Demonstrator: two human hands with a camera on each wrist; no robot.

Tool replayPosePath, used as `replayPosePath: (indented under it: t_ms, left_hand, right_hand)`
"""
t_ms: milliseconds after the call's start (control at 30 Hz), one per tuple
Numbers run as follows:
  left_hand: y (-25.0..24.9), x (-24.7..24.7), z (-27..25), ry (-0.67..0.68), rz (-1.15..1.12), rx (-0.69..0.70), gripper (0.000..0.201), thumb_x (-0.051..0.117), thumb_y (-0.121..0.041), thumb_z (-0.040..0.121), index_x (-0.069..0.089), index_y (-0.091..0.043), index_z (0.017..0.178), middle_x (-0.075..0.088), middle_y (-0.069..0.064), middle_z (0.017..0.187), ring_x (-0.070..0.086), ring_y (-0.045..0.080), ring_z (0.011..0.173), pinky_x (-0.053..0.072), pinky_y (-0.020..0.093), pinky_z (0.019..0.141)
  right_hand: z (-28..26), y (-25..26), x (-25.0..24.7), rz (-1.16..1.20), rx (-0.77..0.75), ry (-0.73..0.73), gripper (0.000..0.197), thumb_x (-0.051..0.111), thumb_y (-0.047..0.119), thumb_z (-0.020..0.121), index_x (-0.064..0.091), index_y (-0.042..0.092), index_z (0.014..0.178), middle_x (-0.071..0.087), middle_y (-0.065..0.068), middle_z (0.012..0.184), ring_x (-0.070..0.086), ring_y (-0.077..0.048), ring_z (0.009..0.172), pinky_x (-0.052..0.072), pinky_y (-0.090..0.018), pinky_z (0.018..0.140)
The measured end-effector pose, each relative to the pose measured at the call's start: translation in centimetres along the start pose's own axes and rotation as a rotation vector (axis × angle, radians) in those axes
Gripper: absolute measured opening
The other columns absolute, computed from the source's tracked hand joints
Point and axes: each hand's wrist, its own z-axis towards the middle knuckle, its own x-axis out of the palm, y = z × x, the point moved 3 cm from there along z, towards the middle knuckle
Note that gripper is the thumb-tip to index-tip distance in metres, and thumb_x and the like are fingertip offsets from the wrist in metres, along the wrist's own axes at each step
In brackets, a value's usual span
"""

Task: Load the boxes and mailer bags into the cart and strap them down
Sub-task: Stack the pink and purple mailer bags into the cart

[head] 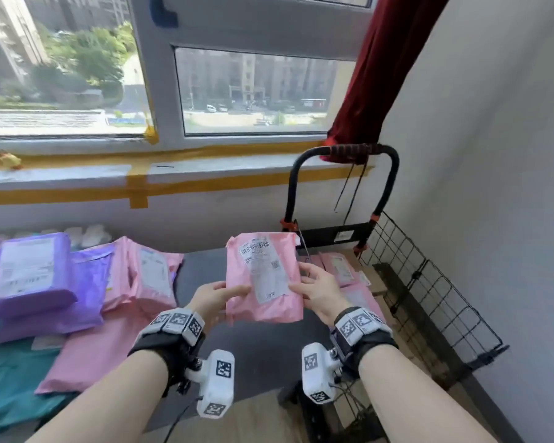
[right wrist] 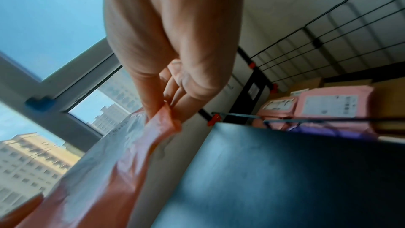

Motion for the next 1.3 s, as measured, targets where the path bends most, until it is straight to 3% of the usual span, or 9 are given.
replayPosePath:
  t_ms: [133,400,600,700,833,1033,1133,1233,1300]
  left_hand:
    - [0.4,8.5,1.2,0.014,0.074,0.007,0.028,0.076,-0.009,0.075,0.067,-0.002,0.101,0.071,0.021,0.100,0.066,0.033,0.079,0.045,0.021,0.041]
    - [2.9,25.3,5.3,-0.149,0.025,0.022,0.033,0.079,-0.014,0.071,0.069,-0.001,0.100,0.070,0.018,0.095,0.061,0.026,0.061,0.045,0.021,0.039]
    - [5.3,34.8,7.9,-0.195,-0.013,-0.065,0.026,0.074,-0.009,0.077,0.066,-0.001,0.100,0.066,0.016,0.088,0.059,0.023,0.057,0.046,0.020,0.039]
    - [6.0,37.3,9.9,-0.167,0.031,-0.112,0.026,0.072,-0.001,0.076,0.064,-0.006,0.101,0.067,0.019,0.101,0.061,0.029,0.072,0.045,0.019,0.037]
    - [6.1,38.8,13.9,-0.127,0.135,-0.146,0.048,0.072,0.011,0.069,0.057,-0.008,0.110,0.066,0.014,0.102,0.065,0.033,0.080,0.047,0.024,0.039]
    - [6.1,39.9,23.8,-0.137,0.242,-0.214,0.047,0.074,0.002,0.066,0.059,-0.005,0.110,0.067,0.014,0.105,0.066,0.034,0.095,0.057,0.051,0.077]
    - [6.5,40.7,29.2,-0.139,0.278,-0.259,0.045,0.073,0.001,0.066,0.057,-0.003,0.108,0.067,0.013,0.099,0.069,0.032,0.085,0.058,0.052,0.070]
    - [6.7,40.9,34.1,-0.157,0.383,-0.258,0.036,0.071,-0.002,0.071,0.055,-0.003,0.103,0.061,0.003,0.080,0.064,0.019,0.061,0.055,0.026,0.044]
    - [7.3,40.9,37.3,-0.162,0.417,-0.260,0.037,0.070,-0.003,0.072,0.055,-0.003,0.106,0.060,0.001,0.077,0.060,0.013,0.053,0.047,0.020,0.036]
  right_hand:
    - [-1.1,0.1,-8.5,0.013,-0.009,-0.086,0.049,0.059,-0.013,0.084,0.047,0.001,0.129,0.065,-0.021,0.112,0.065,-0.025,0.090,0.060,-0.030,0.067]
    - [0.5,-1.6,-25.8,0.035,0.092,-0.021,0.038,0.070,-0.003,0.080,0.053,0.011,0.111,0.069,-0.012,0.102,0.069,-0.025,0.087,0.060,-0.034,0.069]
    - [2.7,-2.8,-34.7,-0.072,0.152,0.028,0.052,0.068,-0.013,0.075,0.052,0.008,0.120,0.068,-0.015,0.107,0.069,-0.027,0.094,0.060,-0.037,0.070]
    - [4.7,-3.1,-37.4,-0.145,0.142,0.006,0.055,0.067,-0.014,0.074,0.054,0.007,0.123,0.069,-0.013,0.103,0.069,-0.025,0.093,0.058,-0.032,0.064]
    - [8.5,-3.6,-39.7,-0.231,0.156,-0.004,0.050,0.065,-0.015,0.076,0.056,0.007,0.120,0.068,-0.009,0.097,0.068,-0.023,0.092,0.059,-0.037,0.074]
    - [16.7,-4.6,-41.3,-0.357,0.156,-0.067,0.039,0.064,-0.011,0.079,0.060,0.006,0.114,0.065,0.001,0.087,0.062,-0.006,0.079,0.050,-0.014,0.057]
    - [21.6,-6.1,-41.3,-0.459,0.179,-0.088,0.044,0.062,-0.006,0.083,0.054,0.014,0.122,0.064,0.006,0.094,0.060,-0.002,0.080,0.048,-0.012,0.055]
    - [26.2,-8.1,-40.9,-0.518,0.195,-0.080,0.048,0.062,0.005,0.087,0.048,0.020,0.131,0.059,0.008,0.104,0.059,-0.007,0.089,0.050,-0.015,0.061]
    - [28.7,-9.8,-40.7,-0.590,0.200,-0.061,0.045,0.059,0.008,0.089,0.049,0.020,0.131,0.057,0.007,0.112,0.058,-0.010,0.099,0.055,-0.023,0.075]
